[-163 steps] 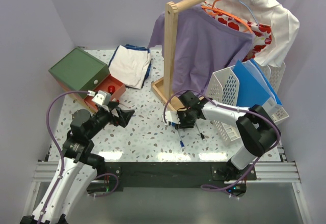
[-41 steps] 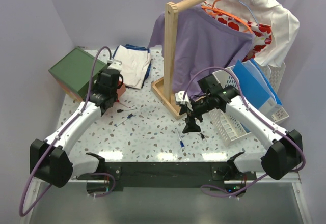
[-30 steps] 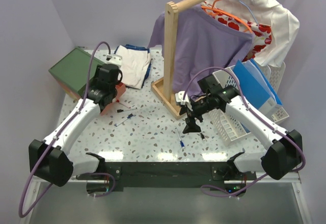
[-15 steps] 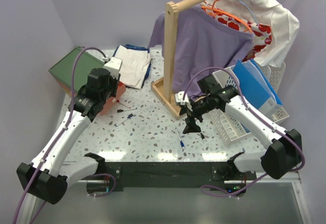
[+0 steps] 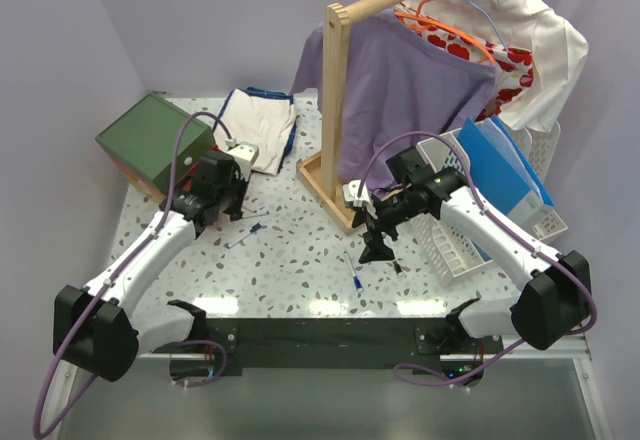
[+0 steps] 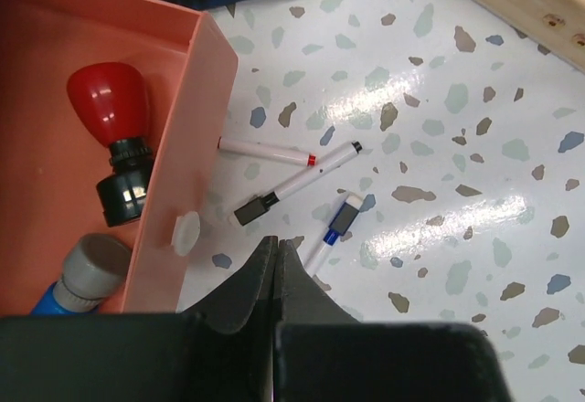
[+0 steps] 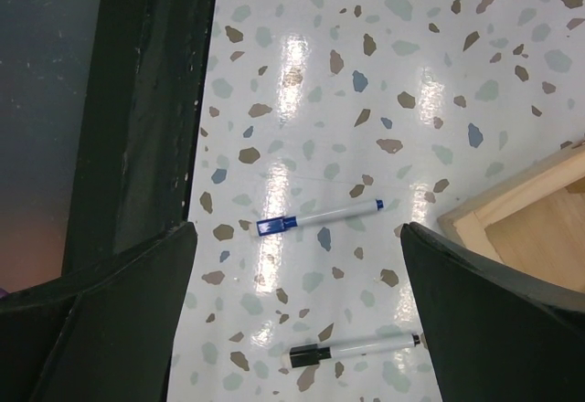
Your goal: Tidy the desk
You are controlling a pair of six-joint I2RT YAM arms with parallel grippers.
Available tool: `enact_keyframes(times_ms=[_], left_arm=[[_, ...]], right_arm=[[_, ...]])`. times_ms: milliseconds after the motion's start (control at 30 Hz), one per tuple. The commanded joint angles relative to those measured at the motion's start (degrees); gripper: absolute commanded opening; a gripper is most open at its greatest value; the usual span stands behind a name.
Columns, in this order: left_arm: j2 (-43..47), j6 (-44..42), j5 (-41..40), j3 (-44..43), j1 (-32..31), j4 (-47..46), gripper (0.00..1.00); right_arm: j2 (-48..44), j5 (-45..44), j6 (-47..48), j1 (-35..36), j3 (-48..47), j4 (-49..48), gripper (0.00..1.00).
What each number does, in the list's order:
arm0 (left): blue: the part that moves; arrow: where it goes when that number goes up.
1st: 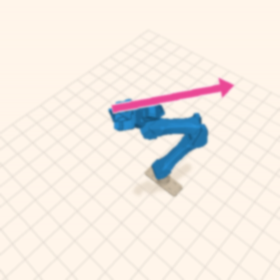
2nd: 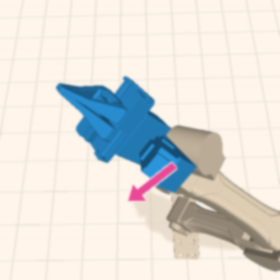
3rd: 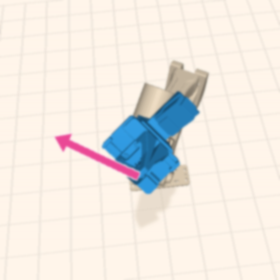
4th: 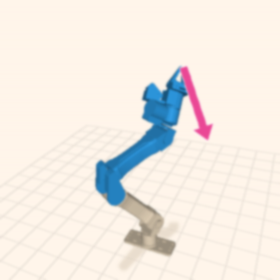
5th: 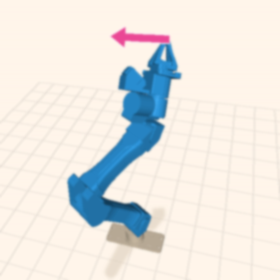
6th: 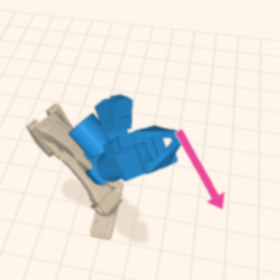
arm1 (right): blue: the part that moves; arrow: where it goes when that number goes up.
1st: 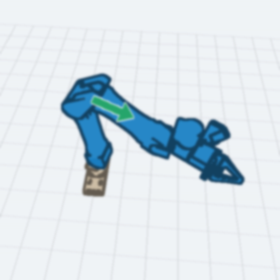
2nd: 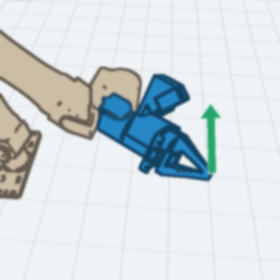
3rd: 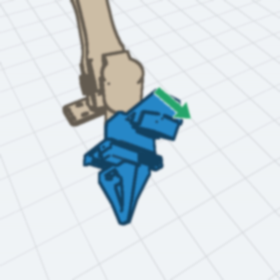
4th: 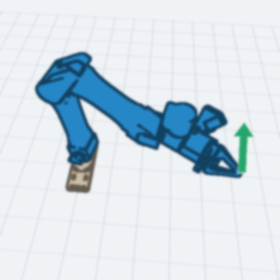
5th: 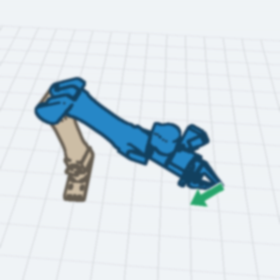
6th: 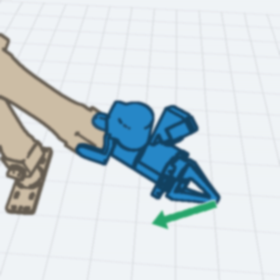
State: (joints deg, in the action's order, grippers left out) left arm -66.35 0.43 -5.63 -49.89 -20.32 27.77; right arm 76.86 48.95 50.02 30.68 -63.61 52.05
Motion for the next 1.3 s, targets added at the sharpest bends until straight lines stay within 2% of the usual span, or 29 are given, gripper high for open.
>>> enact_keyframes(times_ms=[0, 133, 167, 200, 267, 300, 333, 467, 567, 667, 1033, 1267], left_arm=[[-3.34, -0.16, -0.96, 0.67, 0.28, -2.9, 0.0], [-7.39, -2.01, -7.28, -0.29, 0.28, -3.42, 0.0], [-8.18, -2.01, -11.38, -0.47, 0.28, -4.12, 0.02], [-9.23, -2.1, -13.16, -0.82, 0.28, -4.56, 0.14], [-10.46, -3.06, -18.42, -1.44, 0.28, -6.83, 0.23], [-10.82, -3.24, -20.19, -1.7, 0.28, -7.46, 0.35], [-11.26, -3.85, -21.6, -2.57, 0.28, -7.99, 0.38], [-13.97, -4.99, -28.11, -5.04, 0.63, -10.45, 0.63], [-16.08, -5.96, -29.52, -6.89, 1.24, -11.15, 0.73], [-17.93, -6.84, -30.31, -8.47, 2.38, -11.34, 0.78], [-19.35, -7.28, -29.53, -11.63, 3.53, -11.6, 0.8], [-12.25, -7.81, -22.61, -10.67, 3.53, -10.81, 0.8]], right_arm=[[0.05, 0.97, 1.4, 0.0, -0.46, 0.68, 0.99], [0.4, 0.97, 1.66, 0.0, -0.72, 1.3, 0.99], [0.31, 1.06, 1.75, -0.09, -0.72, 1.3, 0.99], [0.22, 1.15, 1.75, 0.08, -0.72, 1.3, 0.99], [0.05, 1.24, 1.75, 0.09, -0.72, 1.47, 0.99], [0.04, 1.24, 1.75, 0.0, -0.72, 1.39, 0.99], [0.04, 1.24, 1.83, 0.0, -0.81, 1.47, 0.99], [-0.13, 1.06, 2.01, 0.0, -0.9, 1.74, 0.99], [-0.39, 0.97, 2.19, 0.0, -0.9, 1.91, 0.99], [-0.48, 0.8, 2.36, 0.0, -0.98, 2.09, 0.99], [-0.57, 0.97, 2.71, 0.0, -1.07, 2.53, 0.99], [-0.4, 0.97, 2.89, 0.0, -1.07, 2.61, 0.99]])
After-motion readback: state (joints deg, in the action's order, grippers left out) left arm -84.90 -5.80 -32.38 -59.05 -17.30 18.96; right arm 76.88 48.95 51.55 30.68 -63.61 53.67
